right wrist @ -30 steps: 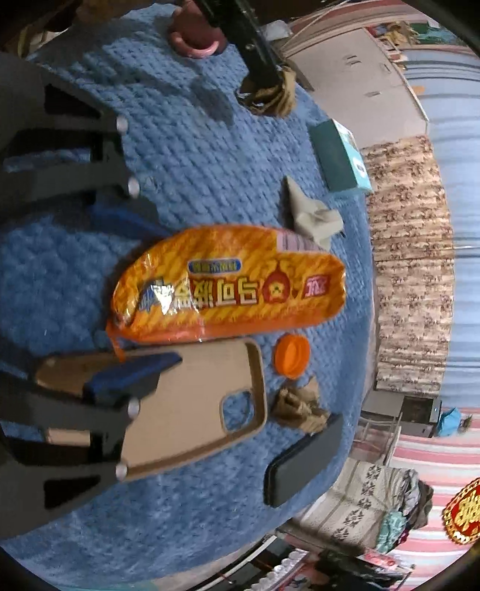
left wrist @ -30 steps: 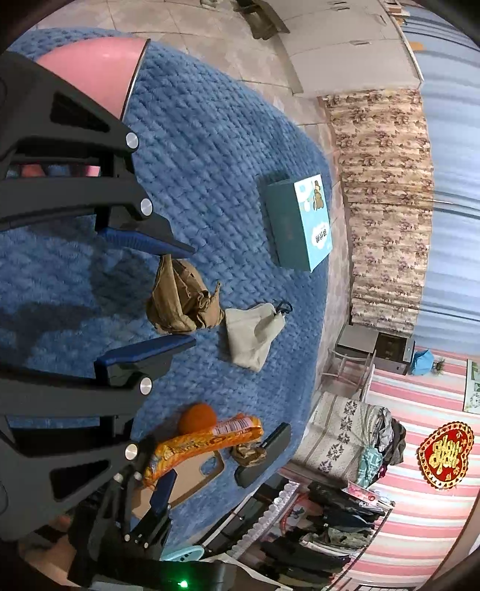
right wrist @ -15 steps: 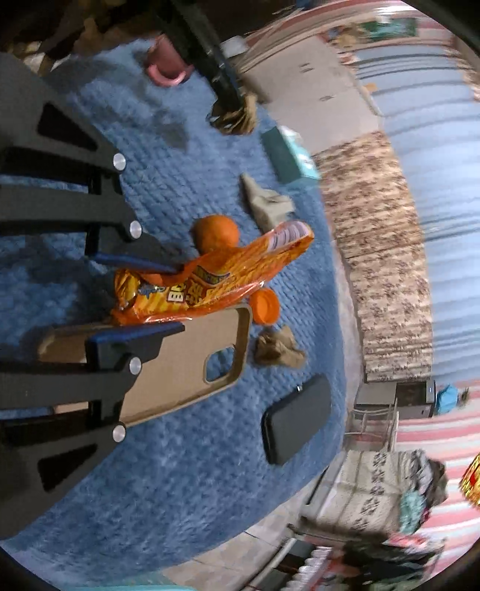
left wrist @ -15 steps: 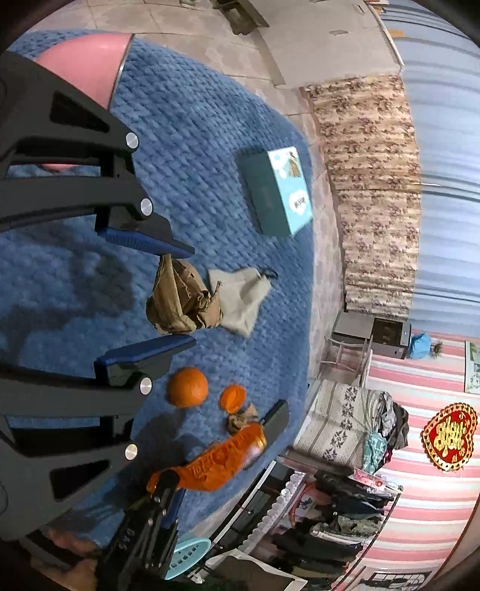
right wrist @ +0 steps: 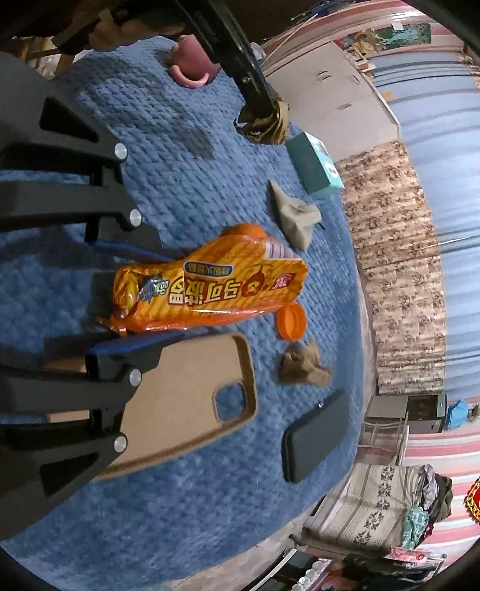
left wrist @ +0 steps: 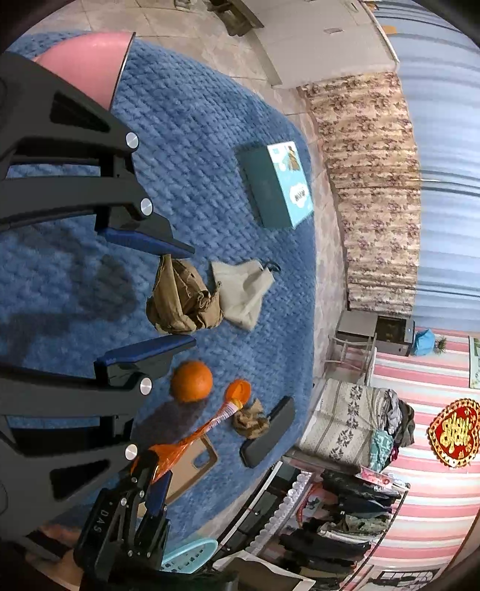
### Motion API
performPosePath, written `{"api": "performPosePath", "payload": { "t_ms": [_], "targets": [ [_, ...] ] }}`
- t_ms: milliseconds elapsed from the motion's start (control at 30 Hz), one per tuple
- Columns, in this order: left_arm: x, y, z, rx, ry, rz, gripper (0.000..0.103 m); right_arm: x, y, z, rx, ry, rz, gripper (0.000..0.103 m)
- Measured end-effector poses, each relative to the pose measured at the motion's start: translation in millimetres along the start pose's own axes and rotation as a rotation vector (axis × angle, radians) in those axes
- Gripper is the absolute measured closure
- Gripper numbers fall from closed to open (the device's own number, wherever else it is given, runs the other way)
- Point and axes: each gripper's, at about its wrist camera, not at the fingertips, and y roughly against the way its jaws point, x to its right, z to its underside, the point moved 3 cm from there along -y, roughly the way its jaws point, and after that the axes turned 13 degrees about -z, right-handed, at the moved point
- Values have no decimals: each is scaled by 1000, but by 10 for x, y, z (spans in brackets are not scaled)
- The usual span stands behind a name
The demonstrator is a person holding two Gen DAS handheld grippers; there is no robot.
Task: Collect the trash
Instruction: 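Grasp the orange snack bag with the right tool while the left tool holds the paper, then carry both items to the teal basket while the left tool opens, dropping the paper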
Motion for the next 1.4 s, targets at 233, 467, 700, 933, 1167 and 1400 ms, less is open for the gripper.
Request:
{"api": "performPosePath", "payload": {
  "t_ms": [233, 467, 700, 933, 1167, 1400],
  "targets": [
    [-151, -46, 46, -6, 12, -8, 61, -242, -149, 75, -41, 54, -16, 57],
    [-152, -51, 30, -1, 0, -9, 61, -273, -298, 104, -71, 62, -2, 70],
    [8, 27, -61, 25, -17, 4, 61, -90, 99, 44, -10, 54, 12, 76],
    [602, 178, -294, 94, -80, 74, 61, 491, 985, -79, 133, -3, 127, 79],
    [1403, 291, -442, 135, -142, 185, 61, 1306, 1734, 28, 269, -153, 232, 80],
    [2223, 359, -464, 147, -221, 286, 61, 2033, 2389, 257, 329, -238, 400, 81]
  ]
}}
